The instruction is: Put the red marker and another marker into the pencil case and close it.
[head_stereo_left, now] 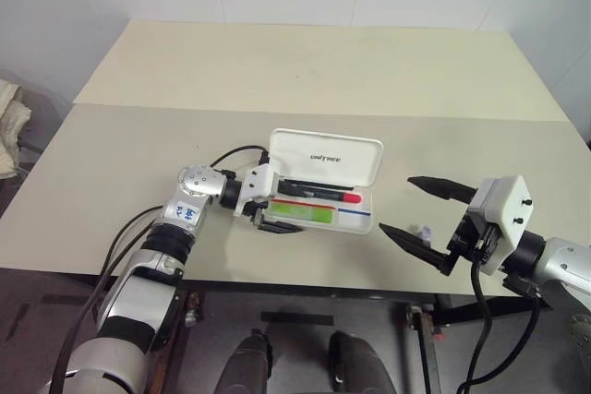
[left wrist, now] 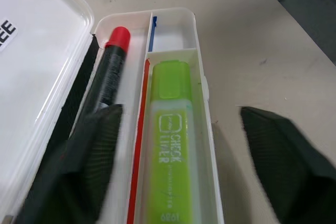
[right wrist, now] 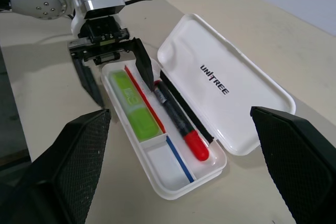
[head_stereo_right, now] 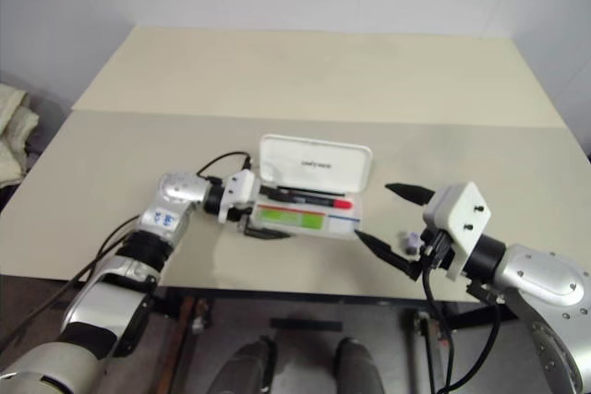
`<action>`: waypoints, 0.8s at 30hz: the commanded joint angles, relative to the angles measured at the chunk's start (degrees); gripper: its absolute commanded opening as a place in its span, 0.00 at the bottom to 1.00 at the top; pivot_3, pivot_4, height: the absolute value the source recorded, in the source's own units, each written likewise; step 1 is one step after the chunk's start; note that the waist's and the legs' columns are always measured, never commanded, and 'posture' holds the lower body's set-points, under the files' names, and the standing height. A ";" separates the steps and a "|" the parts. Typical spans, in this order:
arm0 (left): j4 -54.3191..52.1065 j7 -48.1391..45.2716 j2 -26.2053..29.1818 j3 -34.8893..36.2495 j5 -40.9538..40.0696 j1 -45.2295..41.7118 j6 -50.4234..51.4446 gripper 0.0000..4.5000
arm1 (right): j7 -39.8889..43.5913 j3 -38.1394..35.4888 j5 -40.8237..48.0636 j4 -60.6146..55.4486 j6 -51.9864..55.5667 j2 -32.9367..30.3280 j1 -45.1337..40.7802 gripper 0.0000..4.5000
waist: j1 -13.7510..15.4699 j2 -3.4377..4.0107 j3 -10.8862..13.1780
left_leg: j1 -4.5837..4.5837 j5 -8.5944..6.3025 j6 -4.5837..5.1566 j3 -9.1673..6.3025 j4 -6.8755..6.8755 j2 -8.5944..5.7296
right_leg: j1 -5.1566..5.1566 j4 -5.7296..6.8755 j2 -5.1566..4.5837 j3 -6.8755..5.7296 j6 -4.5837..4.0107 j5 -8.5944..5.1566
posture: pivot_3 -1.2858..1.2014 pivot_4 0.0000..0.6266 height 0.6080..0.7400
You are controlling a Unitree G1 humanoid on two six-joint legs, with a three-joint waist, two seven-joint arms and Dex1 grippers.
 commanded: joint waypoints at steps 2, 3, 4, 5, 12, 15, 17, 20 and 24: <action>-4.10 -0.57 0.43 1.68 -1.98 0.30 1.07 1.00 | -1.55 -0.73 1.92 -2.23 0.24 0.91 -0.45 1.00 | -0.04 0.00 0.00 | 0.00 0.00 0.00 0.00 0.00 0.00 | 0.00 0.00 0.00 0.00 0.00 0.00 | 0.52 0.24 1.00; -4.95 -0.94 0.64 2.05 -2.56 0.67 1.54 1.00 | -2.05 -0.66 2.20 -2.25 0.45 1.29 -0.44 1.00 | -0.06 0.00 0.00 | 0.00 0.00 0.00 0.00 -0.01 0.00 | 0.00 0.00 0.00 0.00 0.00 0.00 | 0.52 0.24 1.00; -5.99 -1.34 0.83 2.45 -3.24 1.07 2.11 1.00 | -2.83 -0.57 2.54 -2.32 0.80 1.81 -0.42 1.00 | -0.05 0.00 0.00 | 0.00 0.00 0.00 -0.01 -0.01 0.01 | 0.00 0.01 0.00 0.00 0.00 0.00 | 0.52 0.24 1.00; -7.01 -1.61 1.02 2.85 -3.87 1.42 2.72 1.00 | -3.98 -0.44 2.81 -2.46 1.27 2.47 -0.42 1.00 | -0.06 0.00 0.00 | 0.01 0.00 0.00 -0.01 -0.01 0.01 | 0.00 0.02 0.00 0.00 0.00 0.00 | 0.52 0.24 1.00; -15.76 -3.20 4.30 5.39 -8.11 4.31 8.58 1.00 | -17.01 1.47 -0.09 -5.40 7.47 9.20 5.19 1.00 | -0.04 -0.01 -0.01 | 0.02 0.00 -0.01 -0.09 -0.04 0.02 | -0.01 0.11 0.02 0.00 -0.04 -0.06 | 0.52 0.24 1.00; -19.13 -3.86 6.99 6.46 -9.37 5.74 10.75 1.00 | -23.79 5.20 -5.58 -6.03 9.76 12.60 9.11 1.00 | -0.06 0.00 -0.01 | 0.03 0.00 -0.02 -0.10 -0.03 -0.01 | -0.04 0.19 0.00 0.06 -0.04 -0.11 | 0.52 0.24 1.00; -20.99 -4.07 8.71 7.12 -9.94 6.39 12.06 1.00 | -26.73 7.36 -8.36 -5.64 9.93 14.82 10.54 1.00 | -0.11 0.01 -0.01 | 0.06 0.00 -0.03 -0.09 -0.03 -0.01 | -0.03 0.22 0.01 0.07 -0.06 -0.12 | 0.52 0.24 1.00; -23.88 -4.23 11.43 8.30 -11.21 7.04 14.70 1.00 | -30.31 9.59 -11.70 -4.84 9.66 18.14 11.57 1.00 | -0.38 0.01 -0.01 | 0.10 0.01 -0.04 -0.08 -0.05 0.01 | -0.03 0.26 0.01 0.08 -0.13 -0.15 | 0.52 0.24 1.00; -24.80 -4.13 13.26 8.89 -11.24 6.98 15.83 1.00 | -31.70 11.59 -15.10 -2.74 8.75 20.23 11.32 1.00 | -0.43 0.01 -0.01 | 0.13 0.02 -0.05 -0.10 -0.05 0.02 | -0.02 0.28 0.01 0.05 -0.17 -0.18 | 0.52 0.24 1.00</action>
